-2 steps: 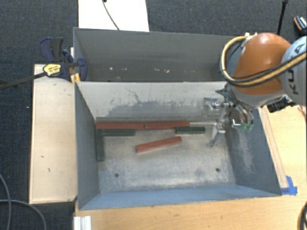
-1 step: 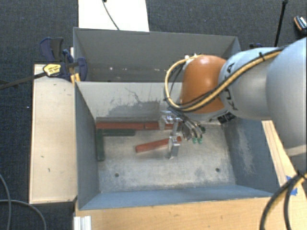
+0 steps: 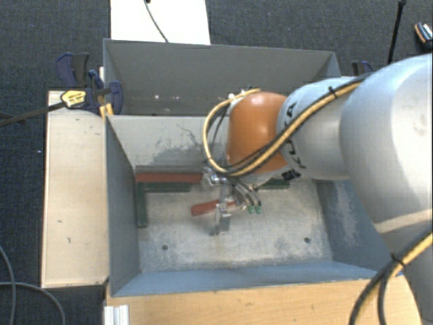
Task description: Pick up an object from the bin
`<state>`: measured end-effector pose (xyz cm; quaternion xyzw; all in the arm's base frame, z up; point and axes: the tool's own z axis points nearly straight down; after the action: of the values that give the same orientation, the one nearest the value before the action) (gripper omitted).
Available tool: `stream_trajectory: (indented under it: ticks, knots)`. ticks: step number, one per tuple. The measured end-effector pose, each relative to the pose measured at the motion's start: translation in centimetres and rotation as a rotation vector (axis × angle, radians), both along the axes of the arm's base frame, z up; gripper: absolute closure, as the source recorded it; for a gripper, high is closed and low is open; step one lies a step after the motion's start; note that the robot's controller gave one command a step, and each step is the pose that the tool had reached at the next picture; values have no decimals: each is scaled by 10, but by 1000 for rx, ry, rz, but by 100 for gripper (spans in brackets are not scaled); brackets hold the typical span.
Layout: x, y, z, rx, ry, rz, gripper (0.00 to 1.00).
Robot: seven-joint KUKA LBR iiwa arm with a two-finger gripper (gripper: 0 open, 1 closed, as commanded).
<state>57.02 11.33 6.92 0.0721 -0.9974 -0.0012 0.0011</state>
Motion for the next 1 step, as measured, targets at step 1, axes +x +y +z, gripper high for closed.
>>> stream_trajectory:
  ticks: [1]
  knots:
    - [1,-3,2,-2,-3,-4,100]
